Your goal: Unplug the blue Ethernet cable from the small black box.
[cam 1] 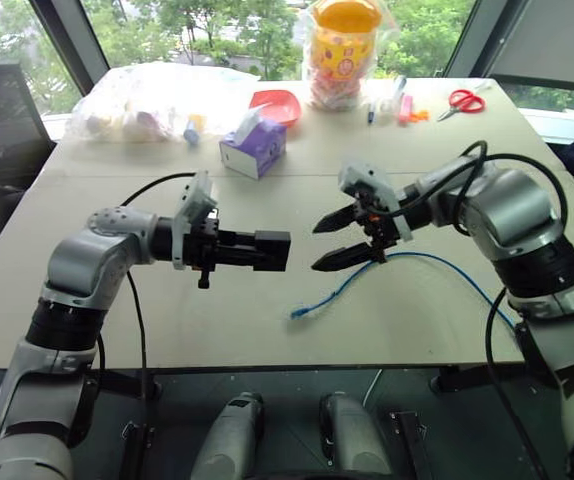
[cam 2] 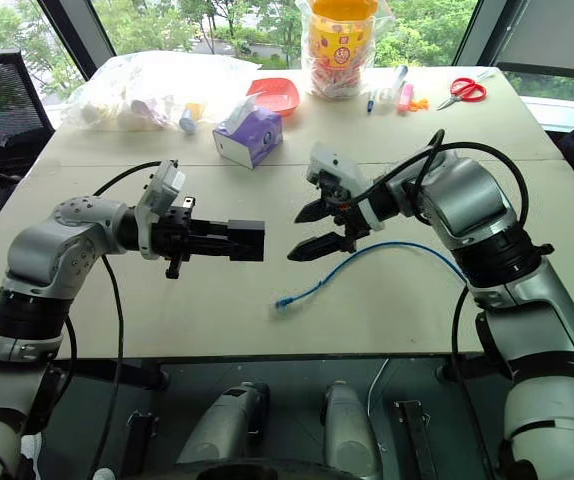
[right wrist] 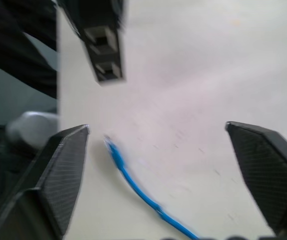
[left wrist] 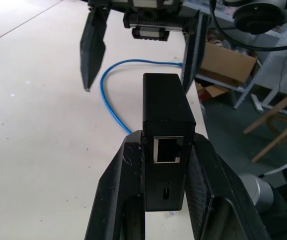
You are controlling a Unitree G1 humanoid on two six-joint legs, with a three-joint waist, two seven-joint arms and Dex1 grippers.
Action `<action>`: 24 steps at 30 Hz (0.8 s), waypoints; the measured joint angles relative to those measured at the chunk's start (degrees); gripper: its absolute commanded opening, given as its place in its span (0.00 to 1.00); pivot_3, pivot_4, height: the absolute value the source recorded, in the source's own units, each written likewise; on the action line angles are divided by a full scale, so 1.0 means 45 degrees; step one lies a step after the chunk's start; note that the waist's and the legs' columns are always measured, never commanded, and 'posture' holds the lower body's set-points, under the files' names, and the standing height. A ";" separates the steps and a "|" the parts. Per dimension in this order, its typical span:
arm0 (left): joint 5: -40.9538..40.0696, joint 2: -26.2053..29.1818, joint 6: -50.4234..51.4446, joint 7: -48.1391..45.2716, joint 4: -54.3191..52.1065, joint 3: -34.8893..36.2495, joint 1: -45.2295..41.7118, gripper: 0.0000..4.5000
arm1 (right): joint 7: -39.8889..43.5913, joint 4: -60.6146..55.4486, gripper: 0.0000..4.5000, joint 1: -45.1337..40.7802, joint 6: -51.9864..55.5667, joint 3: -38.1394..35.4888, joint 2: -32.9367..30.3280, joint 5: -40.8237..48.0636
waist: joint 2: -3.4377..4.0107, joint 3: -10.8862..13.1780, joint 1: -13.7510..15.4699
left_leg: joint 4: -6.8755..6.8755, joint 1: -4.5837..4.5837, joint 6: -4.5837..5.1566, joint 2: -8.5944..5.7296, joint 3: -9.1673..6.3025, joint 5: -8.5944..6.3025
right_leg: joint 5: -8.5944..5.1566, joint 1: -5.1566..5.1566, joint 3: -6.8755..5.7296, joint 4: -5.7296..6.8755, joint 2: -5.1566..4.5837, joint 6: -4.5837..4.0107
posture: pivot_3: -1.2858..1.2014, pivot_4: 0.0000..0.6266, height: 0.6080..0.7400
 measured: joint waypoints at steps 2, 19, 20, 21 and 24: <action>0.0234 0.0003 -0.0302 0.0145 0.0075 0.0000 0.0032 0.10 | -0.0446 0.0809 0.99 0.0645 -0.0945 0.0342 0.0033 -0.0867 | 0.0000 0.0000 -0.0002 | -0.0001 0.0000 0.0000 0.0000 0.0003 0.0000 | 0.0001 -0.0001 0.0001 0.0002 -0.0001 -0.0001 | 0.52 0.24 1.00; 0.4447 -0.4118 -0.7559 0.4786 0.5675 -0.0544 0.0960 0.10 | -0.4675 -0.1232 0.99 0.3028 0.0478 -0.2665 0.1147 -0.1131 | 0.0000 -0.0002 0.0106 | 0.0014 -0.0008 0.0003 -0.0021 -0.0006 0.0002 | 0.0027 -0.0002 0.0003 0.0009 -0.0030 0.0039 | 0.52 0.24 1.00; 0.4506 -0.4221 -0.7845 0.4892 0.5902 -0.0529 0.0953 0.21 | -0.4828 -0.1648 1.00 0.3155 0.0793 -0.2930 0.1141 -0.1010 | 0.0000 -0.0004 0.0098 | 0.0016 -0.0005 0.0003 -0.0021 -0.0007 0.0002 | 0.0026 0.0004 0.0002 0.0009 -0.0031 0.0038 | 0.52 0.24 1.00; 0.4536 -0.4278 -0.8061 0.4950 0.6056 -0.0514 0.0951 0.34 | -0.4968 -0.1982 1.00 0.3249 0.1068 -0.3115 0.1118 -0.0890 | 0.0001 -0.0005 0.0092 | 0.0017 -0.0002 0.0004 -0.0021 -0.0007 0.0002 | 0.0026 0.0007 0.0002 0.0009 -0.0031 0.0038 | 0.52 0.24 1.00; 0.4696 -0.4246 -0.8167 0.4984 0.6475 -0.0519 0.1098 0.64 | -0.5227 -0.2934 1.00 0.3584 0.1744 -0.3516 0.0984 -0.0530 | 0.0002 -0.0005 0.0061 | 0.0018 -0.0001 0.0006 -0.0021 -0.0006 0.0002 | 0.0026 0.0009 0.0000 0.0009 -0.0030 0.0038 | 0.52 0.24 1.00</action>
